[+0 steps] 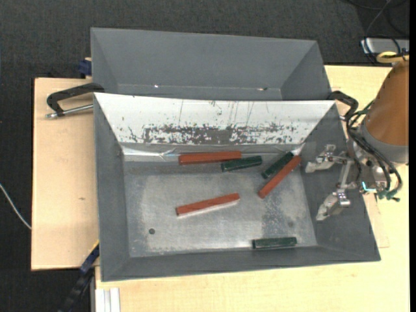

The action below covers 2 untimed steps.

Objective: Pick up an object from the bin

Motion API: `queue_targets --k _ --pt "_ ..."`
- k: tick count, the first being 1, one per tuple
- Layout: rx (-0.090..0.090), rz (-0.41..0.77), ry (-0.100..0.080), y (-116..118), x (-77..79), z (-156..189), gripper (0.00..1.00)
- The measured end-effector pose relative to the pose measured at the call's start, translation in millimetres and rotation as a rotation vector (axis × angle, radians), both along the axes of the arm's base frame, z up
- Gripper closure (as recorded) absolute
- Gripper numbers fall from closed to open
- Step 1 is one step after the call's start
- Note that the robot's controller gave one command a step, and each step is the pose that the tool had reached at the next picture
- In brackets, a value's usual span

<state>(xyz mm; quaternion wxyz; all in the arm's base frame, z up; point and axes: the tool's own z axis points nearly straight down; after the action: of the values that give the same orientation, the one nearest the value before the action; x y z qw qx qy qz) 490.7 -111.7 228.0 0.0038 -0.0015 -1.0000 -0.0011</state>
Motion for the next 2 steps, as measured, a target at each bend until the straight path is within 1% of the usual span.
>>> queue_targets --k 1,2 --pt "-0.002 0.003 -0.009 0.6 1.7 4.4 0.00" --pt "-0.003 0.001 -0.015 15.8 6.4 -53.0 0.00"
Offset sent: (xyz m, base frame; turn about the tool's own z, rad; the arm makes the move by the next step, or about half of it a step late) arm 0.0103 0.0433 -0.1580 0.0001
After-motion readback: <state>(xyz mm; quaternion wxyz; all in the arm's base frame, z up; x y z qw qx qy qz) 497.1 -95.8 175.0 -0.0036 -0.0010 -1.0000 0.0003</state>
